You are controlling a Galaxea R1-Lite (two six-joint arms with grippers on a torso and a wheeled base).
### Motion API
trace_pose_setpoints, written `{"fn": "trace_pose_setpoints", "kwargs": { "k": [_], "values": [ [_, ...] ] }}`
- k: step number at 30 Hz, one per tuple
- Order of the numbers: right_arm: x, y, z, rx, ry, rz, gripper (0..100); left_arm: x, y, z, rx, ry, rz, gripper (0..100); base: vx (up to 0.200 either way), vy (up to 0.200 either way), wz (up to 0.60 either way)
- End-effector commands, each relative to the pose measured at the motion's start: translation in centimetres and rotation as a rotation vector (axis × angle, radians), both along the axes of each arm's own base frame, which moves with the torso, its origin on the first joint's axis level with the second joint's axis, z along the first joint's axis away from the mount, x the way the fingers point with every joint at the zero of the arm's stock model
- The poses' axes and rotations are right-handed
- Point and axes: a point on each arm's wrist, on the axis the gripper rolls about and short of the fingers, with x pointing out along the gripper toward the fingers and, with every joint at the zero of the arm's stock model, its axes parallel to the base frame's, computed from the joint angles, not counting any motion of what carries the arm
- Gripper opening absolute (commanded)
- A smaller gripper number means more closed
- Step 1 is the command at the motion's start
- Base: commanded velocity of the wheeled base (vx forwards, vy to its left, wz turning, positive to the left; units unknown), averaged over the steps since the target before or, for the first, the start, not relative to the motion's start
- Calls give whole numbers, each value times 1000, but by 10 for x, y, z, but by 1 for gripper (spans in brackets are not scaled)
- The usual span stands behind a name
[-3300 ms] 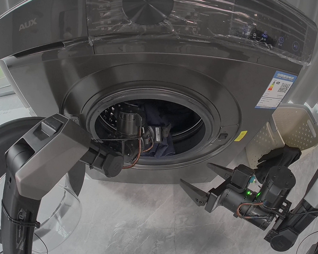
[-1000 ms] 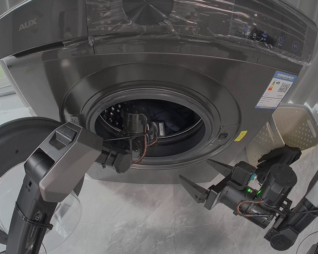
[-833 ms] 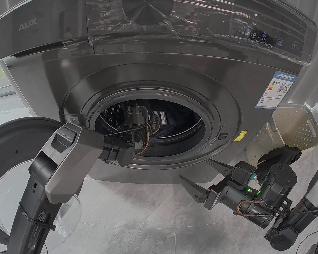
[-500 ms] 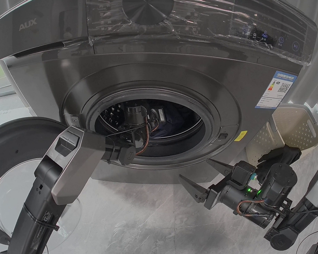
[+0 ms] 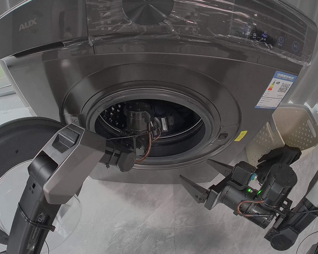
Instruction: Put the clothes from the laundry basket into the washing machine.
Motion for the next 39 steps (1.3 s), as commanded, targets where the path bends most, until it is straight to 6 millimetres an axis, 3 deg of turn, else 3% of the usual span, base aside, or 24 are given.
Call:
{"fn": "trace_pose_setpoints", "kwargs": {
  "k": [1, 3, 6, 11, 13, 14, 16, 24, 26, 32, 39],
  "values": [
    [-2, -1, -1, -4, 5, 1, 100, -49, -1, 36, 24, 28, -61, 100, 0, 0, 0],
    [-4, -2, -3, -12, 14, 4, 100, -68, -2, 38, 45, 56, -91, 100, 0, 0, 0],
    [-16, -8, -5, -30, 36, 22, 100, -112, 4, 39, 101, 110, -144, 100, 0, 0, 0],
    [-27, -11, -5, -39, 42, 41, 100, -160, 14, 43, 105, 90, -206, 100, 0, 0, 0],
    [-28, -12, -4, -37, 43, 41, 100, -167, 16, 44, 101, 83, -218, 100, 0, 0, 0],
    [-35, -15, -4, -46, 50, 50, 100, -194, 21, 36, 115, 95, -276, 100, 0, 0, 0],
    [-43, -15, -3, -46, 50, 65, 100, -212, 29, 23, 144, 123, -305, 100, 0, 0, 0],
    [-59, -38, 3, -44, 46, -5, 100, -263, 53, 2, 149, 83, -355, 100, 0, 0, 0],
    [-61, -45, 7, -30, 31, -42, 100, -267, 62, 3, 158, 63, -344, 100, 0, 0, 0],
    [-75, -82, 31, 45, -64, -170, 100, -294, 100, 18, 144, 21, -306, 100, 0, 0, 0],
    [-76, -110, 36, 47, -90, -310, 100, -330, 138, 37, 101, -44, -239, 100, -114, 0, 0]
  ]
}}
